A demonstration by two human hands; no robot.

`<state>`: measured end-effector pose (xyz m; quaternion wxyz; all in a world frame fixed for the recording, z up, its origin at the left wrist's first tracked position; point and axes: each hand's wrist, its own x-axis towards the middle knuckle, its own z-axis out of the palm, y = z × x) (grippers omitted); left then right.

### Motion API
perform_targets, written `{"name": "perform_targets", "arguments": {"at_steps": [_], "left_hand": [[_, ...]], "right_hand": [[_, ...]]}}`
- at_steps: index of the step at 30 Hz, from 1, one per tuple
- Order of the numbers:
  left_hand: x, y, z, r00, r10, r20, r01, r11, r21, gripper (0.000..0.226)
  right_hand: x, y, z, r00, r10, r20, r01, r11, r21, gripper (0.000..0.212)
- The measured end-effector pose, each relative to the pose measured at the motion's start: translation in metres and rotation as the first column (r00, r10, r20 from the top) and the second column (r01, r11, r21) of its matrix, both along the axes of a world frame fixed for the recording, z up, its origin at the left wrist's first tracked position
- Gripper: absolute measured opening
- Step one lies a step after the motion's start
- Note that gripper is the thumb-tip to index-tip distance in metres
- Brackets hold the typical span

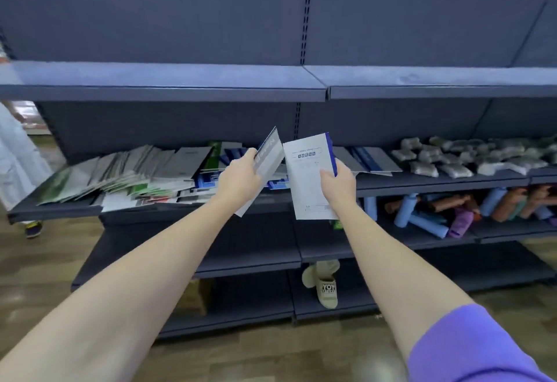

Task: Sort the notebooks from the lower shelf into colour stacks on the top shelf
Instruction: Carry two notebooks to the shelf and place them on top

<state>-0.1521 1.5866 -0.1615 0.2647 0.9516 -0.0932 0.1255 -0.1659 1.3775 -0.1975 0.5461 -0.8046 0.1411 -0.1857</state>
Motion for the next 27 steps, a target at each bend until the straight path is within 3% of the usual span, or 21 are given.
{"name": "perform_targets", "arguments": {"at_steps": [9, 17, 22, 27], "left_hand": [[0.032, 0.023, 0.096, 0.985, -0.08, 0.154, 0.074, 0.996, 0.04, 0.019], [0.047, 0.058, 0.164, 0.966, -0.063, 0.25, 0.082, 0.994, -0.068, 0.021], [0.066, 0.077, 0.204, 0.935, -0.042, 0.353, 0.052, 0.998, -0.019, 0.026], [0.105, 0.099, 0.221, 0.913, -0.022, 0.408, -0.009, 0.997, 0.074, 0.025]], "right_hand": [[0.021, 0.034, 0.091, 0.974, -0.046, 0.22, 0.085, 0.981, -0.173, 0.025], [0.048, 0.086, 0.154, 0.916, -0.139, 0.376, 0.194, 0.974, -0.113, 0.022], [0.069, 0.102, 0.195, 0.877, -0.16, 0.453, 0.24, 0.963, -0.125, 0.024], [0.102, 0.108, 0.219, 0.894, -0.098, 0.438, 0.251, 0.919, -0.306, 0.016]]}}
